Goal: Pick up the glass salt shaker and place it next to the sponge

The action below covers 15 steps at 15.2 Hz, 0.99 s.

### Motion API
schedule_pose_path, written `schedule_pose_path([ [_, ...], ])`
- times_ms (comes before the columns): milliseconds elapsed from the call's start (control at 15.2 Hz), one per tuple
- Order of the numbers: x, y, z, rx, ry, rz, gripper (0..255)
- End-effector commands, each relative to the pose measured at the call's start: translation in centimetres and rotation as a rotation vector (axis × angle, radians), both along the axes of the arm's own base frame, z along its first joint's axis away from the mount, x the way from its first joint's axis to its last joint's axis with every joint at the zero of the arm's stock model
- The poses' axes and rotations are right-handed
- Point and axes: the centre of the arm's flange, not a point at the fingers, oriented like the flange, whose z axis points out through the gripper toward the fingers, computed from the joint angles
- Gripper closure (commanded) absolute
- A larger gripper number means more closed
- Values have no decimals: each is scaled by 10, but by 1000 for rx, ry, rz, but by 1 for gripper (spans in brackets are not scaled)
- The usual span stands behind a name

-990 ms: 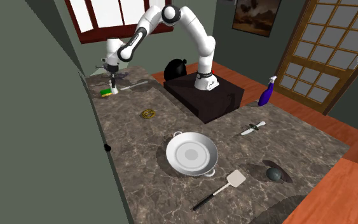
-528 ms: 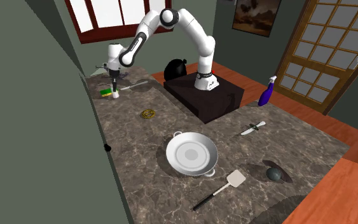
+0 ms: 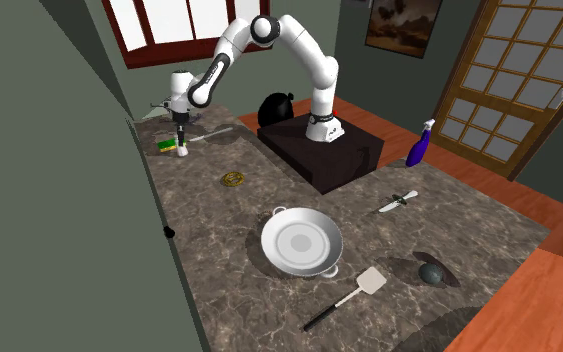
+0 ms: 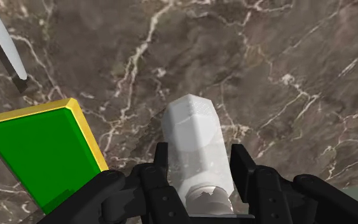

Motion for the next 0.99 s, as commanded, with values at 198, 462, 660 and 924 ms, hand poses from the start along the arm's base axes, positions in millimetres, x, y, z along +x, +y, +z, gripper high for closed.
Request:
schedule_pose_path([
  [198, 0, 0, 0, 0, 0, 0, 0],
  [462, -3, -1, 13, 0, 0, 0, 0],
  [660, -13, -3, 48, 0, 0, 0, 0],
  [924, -13, -3, 48, 0, 0, 0, 0],
])
